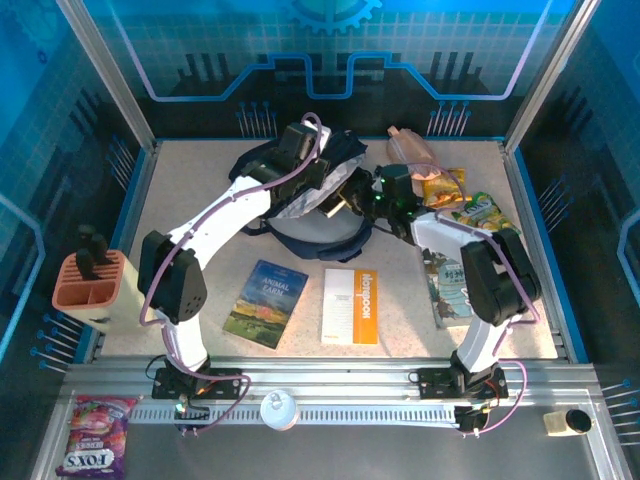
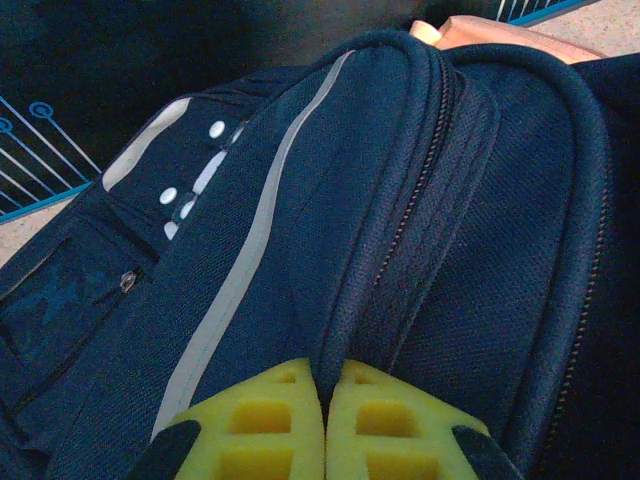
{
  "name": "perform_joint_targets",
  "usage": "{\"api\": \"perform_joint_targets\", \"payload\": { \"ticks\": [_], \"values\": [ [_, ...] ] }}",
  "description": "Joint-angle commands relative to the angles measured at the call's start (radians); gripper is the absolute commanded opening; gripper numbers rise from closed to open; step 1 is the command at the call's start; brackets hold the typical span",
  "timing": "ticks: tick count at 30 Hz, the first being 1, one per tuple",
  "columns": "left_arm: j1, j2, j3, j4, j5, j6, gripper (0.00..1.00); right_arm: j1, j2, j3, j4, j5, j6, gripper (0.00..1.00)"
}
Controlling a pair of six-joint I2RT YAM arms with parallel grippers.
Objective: Pack the student bag
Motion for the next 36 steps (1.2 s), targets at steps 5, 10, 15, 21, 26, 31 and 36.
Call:
{"api": "perform_joint_targets", "payload": {
  "ticks": [5, 10, 15, 21, 26, 31, 36],
  "values": [
    [0.0, -0.07, 0.026, 0.135, -0.003, -0.034, 0.0, 0.056, 0.167, 0.188, 0.058, 0.146, 0.083, 0.14],
    [0.006, -0.062, 0.029, 0.135, 0.0, -0.055, 0.0, 0.089, 0.301, 0.317, 0.043, 0.205, 0.056, 0.14],
    [0.026, -0.07, 0.005, 0.147, 0.031, -0.104, 0.0, 0.088, 0.442, 0.406, 0.081, 0.162, 0.062, 0.26],
    [0.054, -0.053, -0.028, 0.156, 0.035, -0.132, 0.0, 0.079, 0.383, 0.316, 0.139, 0.114, 0.085, 0.54],
    [0.089, -0.018, -0.053, 0.161, 0.024, -0.146, 0.0, 0.051, 0.264, 0.225, 0.127, -0.001, 0.134, 0.61],
    [0.119, 0.015, -0.067, 0.157, 0.024, -0.157, 0.0, 0.023, 0.186, 0.145, 0.114, -0.151, 0.216, 0.6],
    [0.135, 0.034, -0.072, 0.135, 0.018, -0.139, 0.0, 0.006, 0.079, 0.041, 0.015, -0.19, 0.214, 0.6]
  ]
}}
